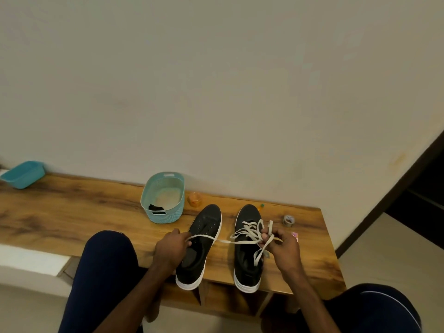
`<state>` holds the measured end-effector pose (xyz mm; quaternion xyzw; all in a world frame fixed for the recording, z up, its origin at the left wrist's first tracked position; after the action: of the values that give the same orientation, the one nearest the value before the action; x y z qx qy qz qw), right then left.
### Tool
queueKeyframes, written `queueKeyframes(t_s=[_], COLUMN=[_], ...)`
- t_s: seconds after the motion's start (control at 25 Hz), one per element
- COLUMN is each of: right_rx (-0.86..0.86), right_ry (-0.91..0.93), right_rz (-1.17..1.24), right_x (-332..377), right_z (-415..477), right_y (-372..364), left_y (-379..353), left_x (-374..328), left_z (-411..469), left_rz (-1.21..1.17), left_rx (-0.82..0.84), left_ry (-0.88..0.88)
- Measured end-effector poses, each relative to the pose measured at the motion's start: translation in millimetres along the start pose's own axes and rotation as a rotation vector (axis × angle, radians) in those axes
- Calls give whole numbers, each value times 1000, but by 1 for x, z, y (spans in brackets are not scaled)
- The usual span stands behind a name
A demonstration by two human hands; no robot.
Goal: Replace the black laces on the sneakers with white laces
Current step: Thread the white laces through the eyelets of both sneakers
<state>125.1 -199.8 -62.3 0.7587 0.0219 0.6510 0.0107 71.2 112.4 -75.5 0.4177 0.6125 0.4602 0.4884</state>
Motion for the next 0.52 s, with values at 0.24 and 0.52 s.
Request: queueKeyframes(t_s=[0.24, 0.52], right_rx=[3, -152], right_ry=[-41, -264], right_rz=[101, 528], right_x=[0, 13], right_z=[3, 13], right_y=[-3, 20], left_y=[10, 42], left_x=[4, 27], left_z=[1, -6], left_rz=[-171, -930], left_rx=[-250, -591], left_ry=[23, 261])
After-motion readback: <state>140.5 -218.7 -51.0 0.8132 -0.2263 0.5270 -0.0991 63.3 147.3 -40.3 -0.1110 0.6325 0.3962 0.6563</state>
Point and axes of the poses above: each hand's wrist, its own z-axis towards the middle knuckle, its own y-axis out of the back of the hand, x = y × z, the point moved 5 cm from there along z, towards the middle knuckle, and after that the axes turned 5 degrees about -y, right-handed, at the moved point
